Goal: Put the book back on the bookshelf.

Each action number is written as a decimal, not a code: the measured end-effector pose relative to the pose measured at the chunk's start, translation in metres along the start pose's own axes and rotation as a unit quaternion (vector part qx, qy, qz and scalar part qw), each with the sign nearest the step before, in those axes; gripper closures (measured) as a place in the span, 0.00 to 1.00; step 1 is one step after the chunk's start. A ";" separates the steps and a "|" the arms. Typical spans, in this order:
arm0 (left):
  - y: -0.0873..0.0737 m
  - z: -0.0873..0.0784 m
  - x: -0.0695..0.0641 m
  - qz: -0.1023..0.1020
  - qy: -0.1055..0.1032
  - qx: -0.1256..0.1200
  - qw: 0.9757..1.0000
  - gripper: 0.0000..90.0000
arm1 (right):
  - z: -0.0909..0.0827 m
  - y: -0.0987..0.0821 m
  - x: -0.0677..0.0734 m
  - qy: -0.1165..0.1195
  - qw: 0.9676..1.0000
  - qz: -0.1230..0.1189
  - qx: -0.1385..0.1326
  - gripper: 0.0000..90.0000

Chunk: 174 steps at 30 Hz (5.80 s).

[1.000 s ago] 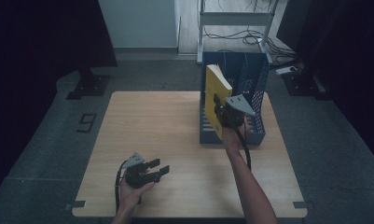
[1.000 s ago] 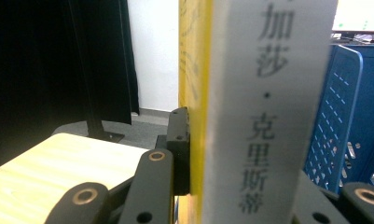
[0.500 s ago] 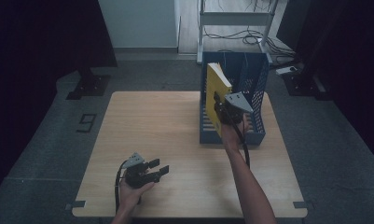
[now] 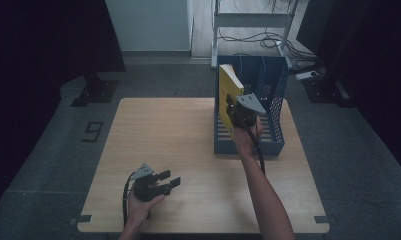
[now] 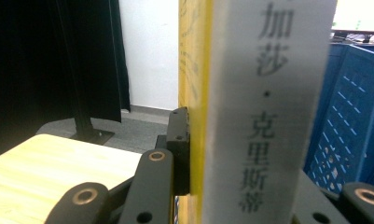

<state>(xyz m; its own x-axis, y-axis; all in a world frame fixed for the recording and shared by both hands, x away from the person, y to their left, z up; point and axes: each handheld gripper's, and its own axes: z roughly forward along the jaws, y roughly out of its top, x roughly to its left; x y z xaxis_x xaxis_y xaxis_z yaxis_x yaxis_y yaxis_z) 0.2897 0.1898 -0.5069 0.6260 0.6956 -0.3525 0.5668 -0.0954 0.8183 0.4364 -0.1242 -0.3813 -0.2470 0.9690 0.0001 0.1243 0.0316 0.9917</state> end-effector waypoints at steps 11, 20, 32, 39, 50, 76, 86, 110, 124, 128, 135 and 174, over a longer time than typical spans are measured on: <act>-0.001 0.000 0.001 -0.003 0.000 0.000 1.000 0.45 | 0.012 0.000 0.001 -0.006 1.000 0.007 0.001 0.83; -0.002 0.000 0.001 -0.002 0.001 0.002 1.000 0.45 | 0.019 -0.001 -0.004 -0.016 1.000 0.011 0.005 0.83; -0.004 -0.004 0.003 -0.007 0.006 0.000 1.000 0.45 | 0.031 -0.008 -0.002 -0.019 1.000 0.008 0.014 0.83; -0.005 -0.004 0.003 -0.006 0.006 0.002 1.000 0.45 | 0.036 -0.009 -0.001 -0.021 1.000 0.007 0.016 0.83; -0.005 -0.004 0.004 -0.005 0.010 0.002 1.000 0.45 | 0.046 -0.010 -0.001 -0.030 0.999 0.009 0.019 0.83; -0.007 -0.005 0.006 -0.010 0.009 0.001 1.000 0.45 | 0.071 -0.031 0.003 -0.046 0.998 0.011 0.043 0.83; -0.007 -0.005 0.007 -0.010 0.011 0.002 1.000 0.46 | 0.079 -0.038 0.001 -0.050 0.998 0.011 0.048 0.83; -0.008 -0.004 0.005 -0.006 0.020 -0.004 1.000 0.46 | 0.088 -0.058 0.007 -0.057 0.996 0.010 0.066 0.83; -0.009 0.000 0.002 -0.003 0.016 0.008 1.000 0.46 | 0.073 -0.060 0.007 -0.037 0.995 0.014 0.091 0.81; -0.010 0.002 0.000 -0.001 0.015 0.012 1.000 0.46 | 0.066 -0.062 0.007 -0.027 0.995 0.007 0.099 0.81; -0.009 0.003 -0.002 0.003 0.013 0.015 1.000 0.45 | 0.058 -0.069 0.006 -0.021 0.995 -0.002 0.098 0.80; -0.010 0.005 -0.003 0.004 0.013 0.019 1.000 0.45 | 0.048 -0.046 0.002 -0.004 0.995 0.007 0.099 0.82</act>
<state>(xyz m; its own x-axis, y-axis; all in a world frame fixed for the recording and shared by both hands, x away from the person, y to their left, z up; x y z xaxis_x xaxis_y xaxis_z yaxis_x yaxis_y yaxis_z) 0.2846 0.1848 -0.5163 0.6160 0.7135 -0.3338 0.5829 -0.1278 0.8024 0.4765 -0.1115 -0.4329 -0.2358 0.9717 0.0126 0.3151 0.0642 0.9469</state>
